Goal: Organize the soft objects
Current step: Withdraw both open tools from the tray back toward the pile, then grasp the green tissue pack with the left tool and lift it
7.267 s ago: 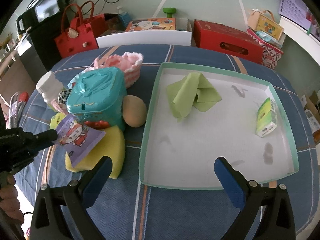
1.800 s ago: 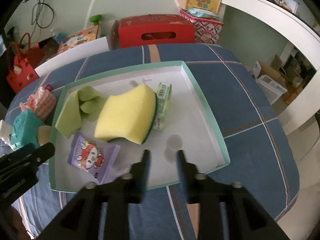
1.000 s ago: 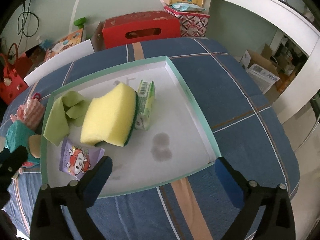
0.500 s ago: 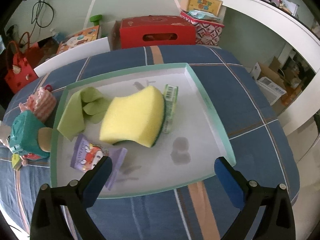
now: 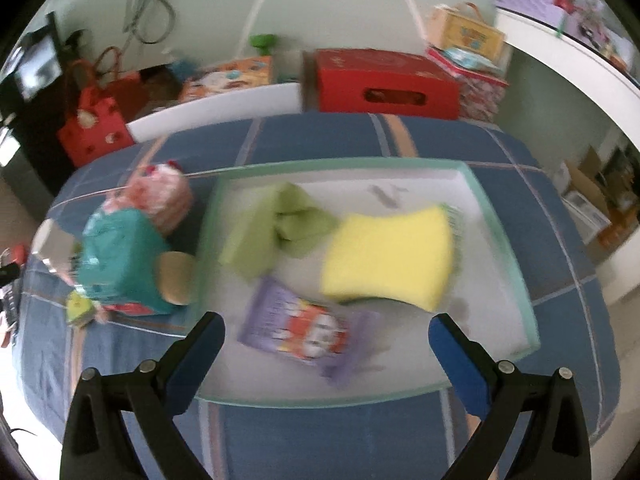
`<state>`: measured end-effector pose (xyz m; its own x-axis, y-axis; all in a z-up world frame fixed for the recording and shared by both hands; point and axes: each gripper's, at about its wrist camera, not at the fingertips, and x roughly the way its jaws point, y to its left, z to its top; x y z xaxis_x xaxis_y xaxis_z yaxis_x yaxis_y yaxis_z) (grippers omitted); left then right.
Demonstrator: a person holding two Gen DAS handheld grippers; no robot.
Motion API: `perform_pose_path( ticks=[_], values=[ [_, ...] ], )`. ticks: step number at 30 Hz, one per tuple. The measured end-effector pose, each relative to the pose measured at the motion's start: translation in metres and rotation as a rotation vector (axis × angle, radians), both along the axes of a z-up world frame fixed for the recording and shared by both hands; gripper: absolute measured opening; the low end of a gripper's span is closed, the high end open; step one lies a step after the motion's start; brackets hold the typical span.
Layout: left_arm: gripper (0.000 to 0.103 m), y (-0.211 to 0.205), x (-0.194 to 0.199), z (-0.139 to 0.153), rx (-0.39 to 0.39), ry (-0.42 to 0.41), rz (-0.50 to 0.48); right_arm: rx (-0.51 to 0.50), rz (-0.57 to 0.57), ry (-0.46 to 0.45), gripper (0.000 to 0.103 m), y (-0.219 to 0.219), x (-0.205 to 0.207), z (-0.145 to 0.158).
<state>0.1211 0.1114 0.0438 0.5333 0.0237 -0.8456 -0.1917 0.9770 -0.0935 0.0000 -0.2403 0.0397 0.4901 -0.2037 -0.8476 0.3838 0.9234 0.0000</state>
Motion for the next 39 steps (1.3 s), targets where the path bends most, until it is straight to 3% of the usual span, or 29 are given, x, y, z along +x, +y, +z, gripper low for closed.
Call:
perform_pose_path(
  ticks=[10, 15, 21, 27, 33, 39],
  values=[
    [0.091, 0.012, 0.009, -0.017, -0.068, 0.031, 0.000, -0.046, 0.166, -0.018, 0.103, 0.065, 0.038, 0.015],
    [0.091, 0.005, 0.013, -0.025, -0.097, 0.031, -0.027, -0.065, 0.199, -0.047, 0.103, 0.076, 0.061, 0.029],
    [0.091, -0.005, 0.017, -0.031, -0.125, 0.004, -0.064, 0.023, 0.188, -0.074, 0.103, 0.065, 0.085, 0.041],
    [0.091, -0.016, 0.020, -0.036, -0.098, 0.045, -0.091, 0.066, 0.186, -0.087, 0.103, 0.069, 0.094, 0.030],
    [0.091, -0.022, 0.020, -0.048, -0.168, 0.107, -0.100, 0.093, 0.231, -0.071, 0.103, 0.080, 0.091, 0.017],
    [0.091, -0.038, 0.022, -0.066, -0.121, 0.176, -0.144, 0.072, 0.234, -0.070, 0.103, 0.082, 0.086, 0.016]
  ],
)
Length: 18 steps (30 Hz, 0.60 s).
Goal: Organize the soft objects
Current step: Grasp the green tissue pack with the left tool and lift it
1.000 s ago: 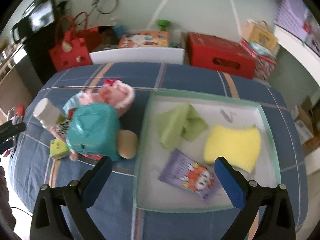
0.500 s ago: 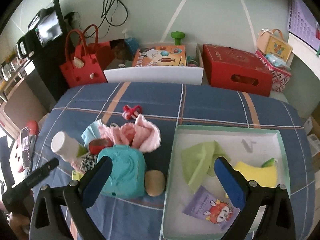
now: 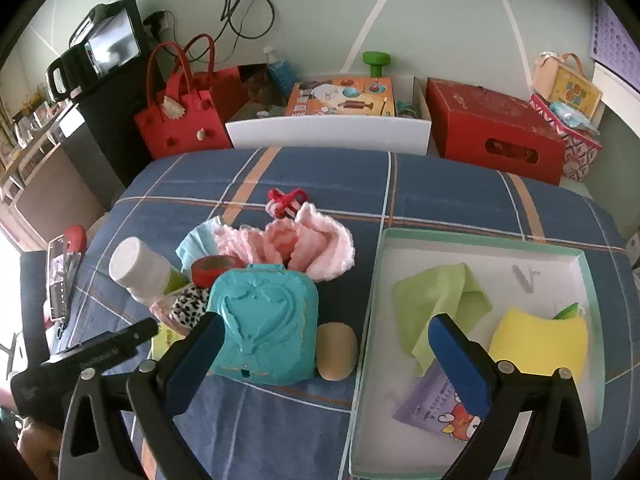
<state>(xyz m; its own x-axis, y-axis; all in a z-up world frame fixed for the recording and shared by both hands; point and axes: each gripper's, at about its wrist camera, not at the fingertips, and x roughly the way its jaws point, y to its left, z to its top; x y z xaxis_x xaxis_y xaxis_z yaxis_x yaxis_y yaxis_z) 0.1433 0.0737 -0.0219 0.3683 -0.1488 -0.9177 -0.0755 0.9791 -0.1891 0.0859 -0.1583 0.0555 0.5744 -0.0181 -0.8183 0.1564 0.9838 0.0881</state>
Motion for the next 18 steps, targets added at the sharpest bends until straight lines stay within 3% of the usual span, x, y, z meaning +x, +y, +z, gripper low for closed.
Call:
perform_pose_path(
  ticks=[9, 15, 18],
  values=[
    [0.091, -0.024, 0.007, -0.023, 0.007, 0.076, -0.067, -0.002, -0.002, 0.031, 0.103, -0.005, -0.001, -0.009],
    [0.091, -0.031, 0.013, -0.027, -0.024, 0.082, -0.073, 0.005, -0.013, 0.043, 0.103, -0.009, -0.001, -0.012],
    [0.091, -0.039, 0.015, -0.028, -0.004, 0.082, -0.083, 0.004, -0.016, 0.046, 0.103, -0.010, -0.001, -0.013]
  ],
)
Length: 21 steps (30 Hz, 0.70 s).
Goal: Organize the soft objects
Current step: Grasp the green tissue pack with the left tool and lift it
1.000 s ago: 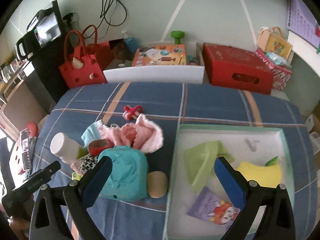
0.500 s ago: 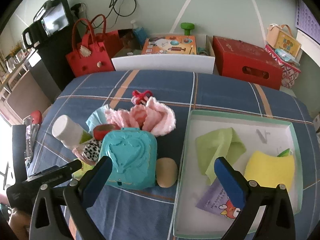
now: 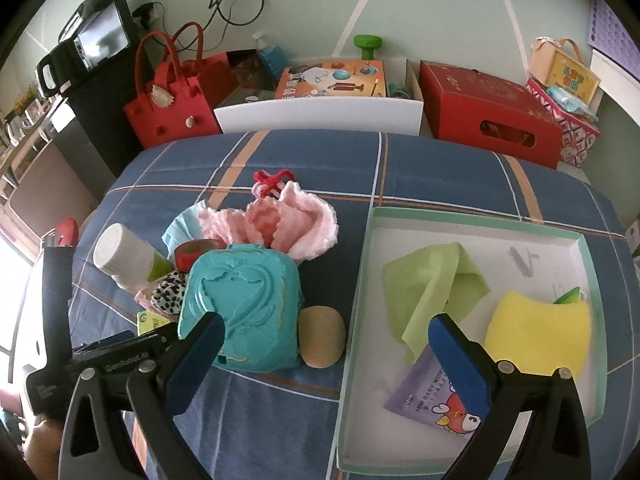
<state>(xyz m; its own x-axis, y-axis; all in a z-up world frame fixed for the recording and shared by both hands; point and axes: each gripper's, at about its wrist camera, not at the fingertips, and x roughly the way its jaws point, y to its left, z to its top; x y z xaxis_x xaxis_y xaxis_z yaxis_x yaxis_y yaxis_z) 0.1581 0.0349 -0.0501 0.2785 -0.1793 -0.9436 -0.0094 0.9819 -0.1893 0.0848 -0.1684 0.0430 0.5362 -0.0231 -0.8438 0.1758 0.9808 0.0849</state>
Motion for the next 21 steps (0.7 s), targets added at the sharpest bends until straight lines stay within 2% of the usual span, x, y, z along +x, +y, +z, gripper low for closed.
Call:
perform_pose_path(
  ticks=[6, 10, 14, 21],
  values=[
    [0.090, -0.010, 0.005, -0.002, -0.016, -0.003, 0.003, -0.004, 0.003, 0.006, 0.103, 0.001, 0.001, -0.001],
    [0.067, -0.003, 0.003, 0.002, -0.069, -0.011, 0.004, -0.010, 0.013, -0.006, 0.103, 0.005, 0.000, 0.001],
    [0.066, 0.002, -0.003, 0.004, -0.086, -0.021, 0.005, -0.026, 0.037, -0.027, 0.103, 0.012, -0.001, 0.006],
    [0.066, 0.026, -0.023, 0.021, -0.120, -0.078, 0.084, -0.069, 0.133, -0.055, 0.101, 0.041, 0.001, 0.010]
  ],
)
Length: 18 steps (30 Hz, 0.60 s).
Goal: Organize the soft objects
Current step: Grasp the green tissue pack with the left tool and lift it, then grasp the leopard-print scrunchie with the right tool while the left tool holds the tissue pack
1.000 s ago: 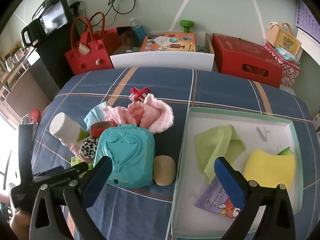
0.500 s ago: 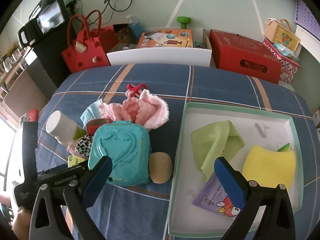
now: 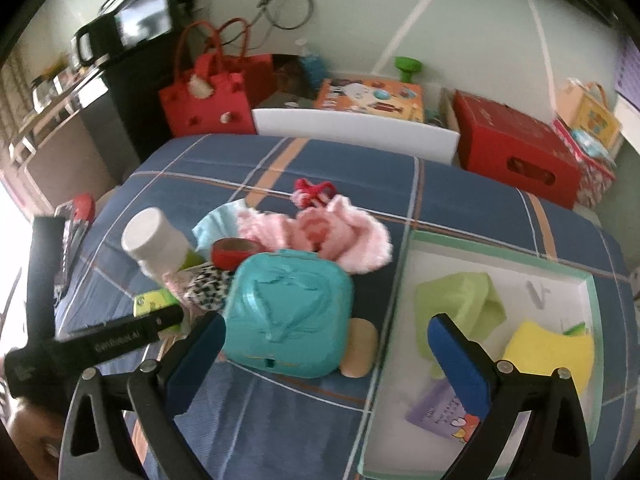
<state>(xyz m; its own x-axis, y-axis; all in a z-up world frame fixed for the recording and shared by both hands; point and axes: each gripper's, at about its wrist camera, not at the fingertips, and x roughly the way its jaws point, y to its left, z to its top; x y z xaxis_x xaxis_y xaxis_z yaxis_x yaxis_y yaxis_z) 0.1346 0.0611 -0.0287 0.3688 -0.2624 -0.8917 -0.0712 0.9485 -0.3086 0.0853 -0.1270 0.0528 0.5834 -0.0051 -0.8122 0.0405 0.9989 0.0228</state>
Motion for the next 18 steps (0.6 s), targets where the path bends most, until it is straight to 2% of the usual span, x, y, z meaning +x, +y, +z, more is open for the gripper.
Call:
perform_pose_path(
  ticks=[3, 7, 10, 12, 17, 18],
  values=[
    [0.066, 0.025, 0.001, 0.012, -0.030, -0.017, 0.042, -0.020, 0.049, -0.002, 0.097, 0.016, 0.001, -0.001],
    [0.066, 0.043, -0.005, 0.027, 0.004, -0.063, 0.083, -0.053, 0.113, -0.001, 0.092, 0.040, 0.002, -0.004],
    [0.066, 0.049, -0.007, 0.032, -0.005, -0.078, 0.094, -0.057, 0.154, 0.001, 0.086, 0.054, 0.003, -0.006],
    [0.066, 0.056, -0.008, 0.032, -0.031, -0.080, 0.109, -0.057, 0.171, 0.006, 0.075, 0.062, 0.005, -0.007],
    [0.066, 0.070, -0.011, 0.036, -0.049, -0.098, 0.156, -0.070, 0.196, 0.017, 0.069, 0.080, 0.011, -0.011],
    [0.066, 0.072, -0.012, 0.037, -0.048, -0.101, 0.160, -0.074, 0.200, 0.015, 0.065, 0.083, 0.013, -0.012]
  ],
)
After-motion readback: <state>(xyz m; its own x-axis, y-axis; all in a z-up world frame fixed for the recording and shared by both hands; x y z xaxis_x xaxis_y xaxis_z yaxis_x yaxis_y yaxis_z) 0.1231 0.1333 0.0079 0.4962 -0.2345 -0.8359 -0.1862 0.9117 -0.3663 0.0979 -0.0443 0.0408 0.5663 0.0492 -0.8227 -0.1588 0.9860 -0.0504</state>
